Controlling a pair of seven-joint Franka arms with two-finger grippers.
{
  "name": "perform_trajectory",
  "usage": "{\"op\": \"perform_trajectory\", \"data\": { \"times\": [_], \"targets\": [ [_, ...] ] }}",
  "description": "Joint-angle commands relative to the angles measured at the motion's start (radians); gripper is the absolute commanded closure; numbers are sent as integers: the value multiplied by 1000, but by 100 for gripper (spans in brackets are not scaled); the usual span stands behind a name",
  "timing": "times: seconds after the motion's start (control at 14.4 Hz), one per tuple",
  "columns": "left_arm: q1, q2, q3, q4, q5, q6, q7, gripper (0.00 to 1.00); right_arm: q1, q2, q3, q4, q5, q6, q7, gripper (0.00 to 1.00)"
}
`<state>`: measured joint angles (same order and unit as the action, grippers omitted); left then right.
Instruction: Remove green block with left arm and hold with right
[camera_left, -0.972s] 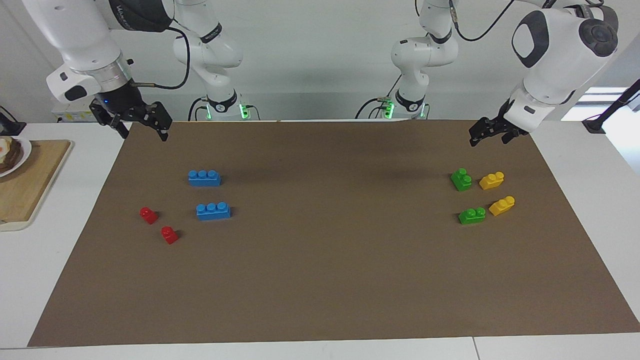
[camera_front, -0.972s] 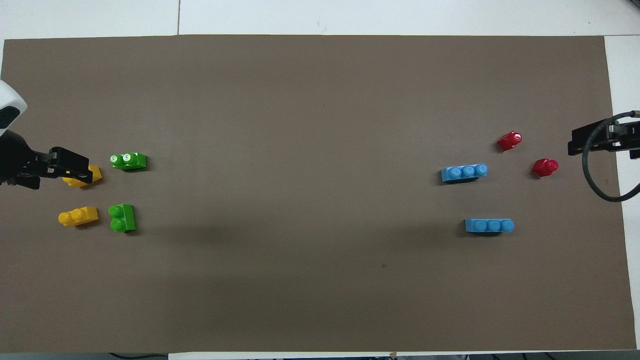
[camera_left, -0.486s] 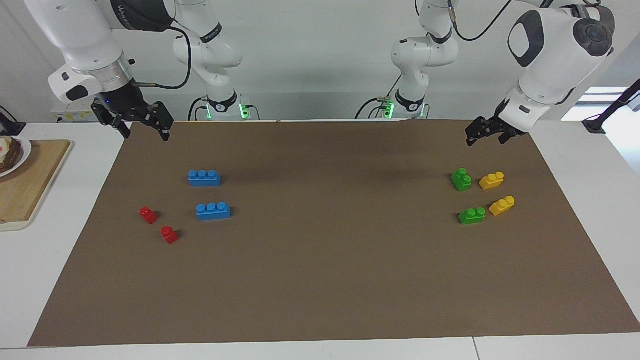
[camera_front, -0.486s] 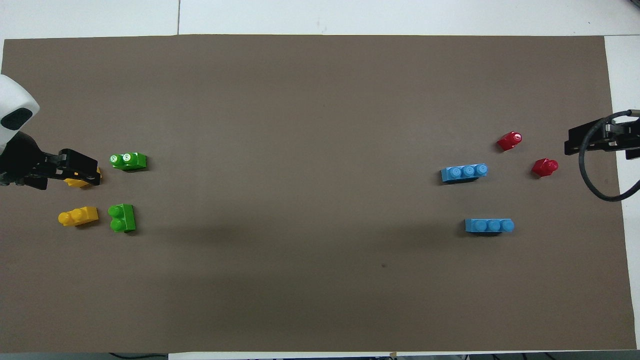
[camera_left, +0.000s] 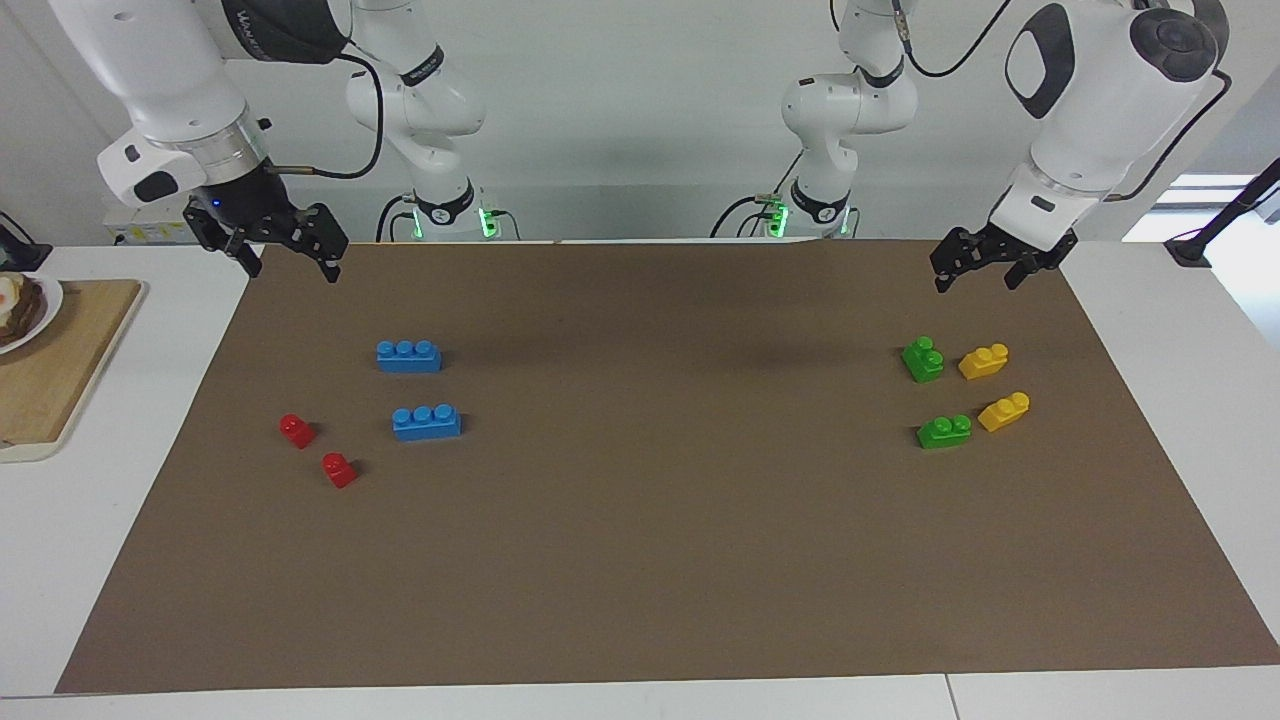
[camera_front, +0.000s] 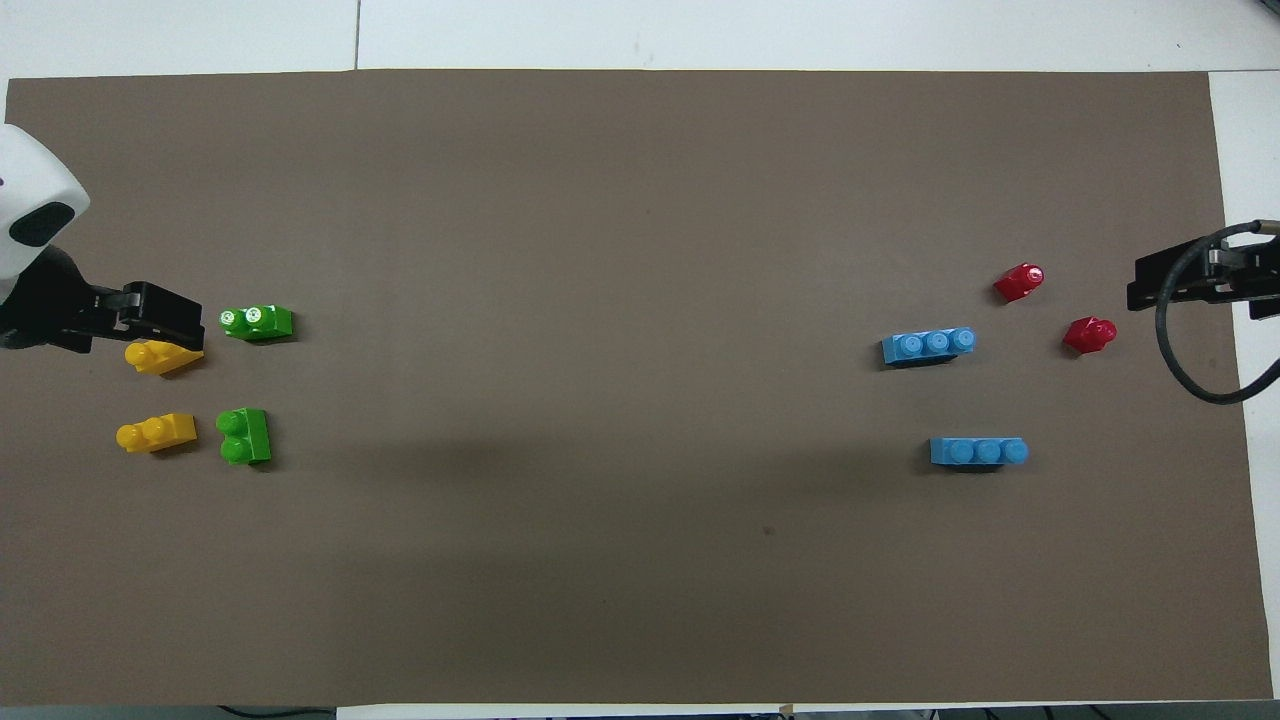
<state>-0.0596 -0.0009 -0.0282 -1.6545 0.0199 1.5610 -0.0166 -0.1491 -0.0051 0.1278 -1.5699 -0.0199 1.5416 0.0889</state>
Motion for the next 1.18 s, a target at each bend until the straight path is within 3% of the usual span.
{"op": "perform_trajectory", "data": {
  "times": [0.0,1.11],
  "targets": [
    [-32,5,11,12,14,7,6,0,-3,-4,4,-9,18,8,17,0],
    [-20,-7,27,21,-29,40,-6,0,-3,-12,4,-18,18,11,17,0]
  ]
}}
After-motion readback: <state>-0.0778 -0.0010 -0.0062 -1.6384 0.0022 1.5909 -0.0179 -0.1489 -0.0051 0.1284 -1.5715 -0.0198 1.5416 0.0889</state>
